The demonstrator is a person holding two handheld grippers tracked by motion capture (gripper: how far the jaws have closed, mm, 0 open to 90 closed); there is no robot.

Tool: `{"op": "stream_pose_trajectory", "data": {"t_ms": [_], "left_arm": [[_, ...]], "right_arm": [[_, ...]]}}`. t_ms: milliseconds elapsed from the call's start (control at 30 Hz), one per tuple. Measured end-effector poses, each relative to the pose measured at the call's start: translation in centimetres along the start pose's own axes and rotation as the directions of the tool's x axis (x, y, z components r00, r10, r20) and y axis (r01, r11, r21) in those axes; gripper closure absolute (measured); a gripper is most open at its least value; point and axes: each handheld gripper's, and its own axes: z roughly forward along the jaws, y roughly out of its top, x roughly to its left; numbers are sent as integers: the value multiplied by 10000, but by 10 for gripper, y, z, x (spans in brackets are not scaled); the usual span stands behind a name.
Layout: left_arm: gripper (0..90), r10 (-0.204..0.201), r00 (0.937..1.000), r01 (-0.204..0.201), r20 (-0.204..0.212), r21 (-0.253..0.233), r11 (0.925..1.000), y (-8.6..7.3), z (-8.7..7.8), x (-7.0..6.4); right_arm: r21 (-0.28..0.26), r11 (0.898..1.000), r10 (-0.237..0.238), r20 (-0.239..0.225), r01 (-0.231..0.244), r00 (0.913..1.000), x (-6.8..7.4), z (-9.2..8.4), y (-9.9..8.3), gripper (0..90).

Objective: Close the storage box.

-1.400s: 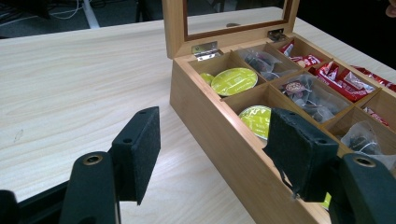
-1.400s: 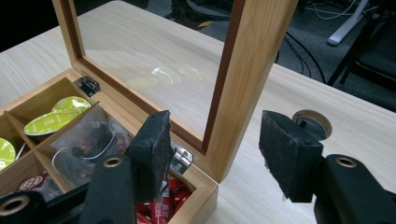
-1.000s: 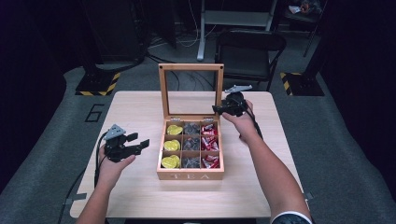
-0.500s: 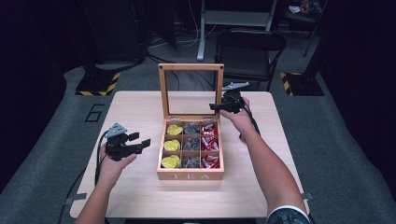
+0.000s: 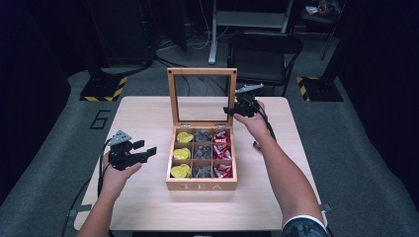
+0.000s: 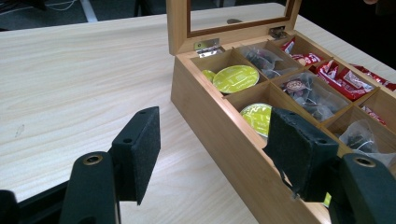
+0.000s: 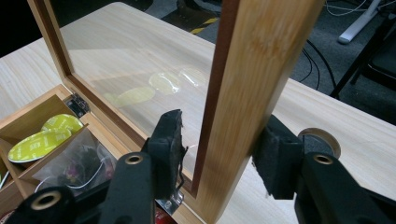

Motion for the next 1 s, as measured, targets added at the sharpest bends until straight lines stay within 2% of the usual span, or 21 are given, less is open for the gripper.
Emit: {"op": "stream_pose_trajectory", "data": {"t_ms": [133, 367, 400, 467, 533, 1000], "left_arm": [[351, 85, 10000, -85, -21, -28, 10000, 1, 1, 0], [351, 144, 9999, -144, 14, 15, 9999, 4, 3, -3], [351, 119, 9999, -119, 52, 9, 9999, 4, 4, -3], [351, 158, 9998, -158, 86, 35, 9999, 6, 5, -5], [351, 240, 9997, -240, 87, 54, 9997, 8, 6, -6], [345, 489, 9985, -487, 254, -84, 9988, 30, 13, -9]], "right_arm": [[43, 9998, 174, -41, -174, 9998, 0, -3, 0, 585], [86, 9999, 90, -181, -88, 9998, 3, -9, -1, 602], [40, 10000, -50, -169, 50, 9998, 3, -10, -1, 603], [-4, 10000, 28, -194, -28, 9998, 4, -11, -3, 605], [-101, 9999, -95, -186, 93, 9998, 5, -13, -4, 603], [-89, 9994, -341, -330, 339, 9989, 14, -23, -8, 601]]}}
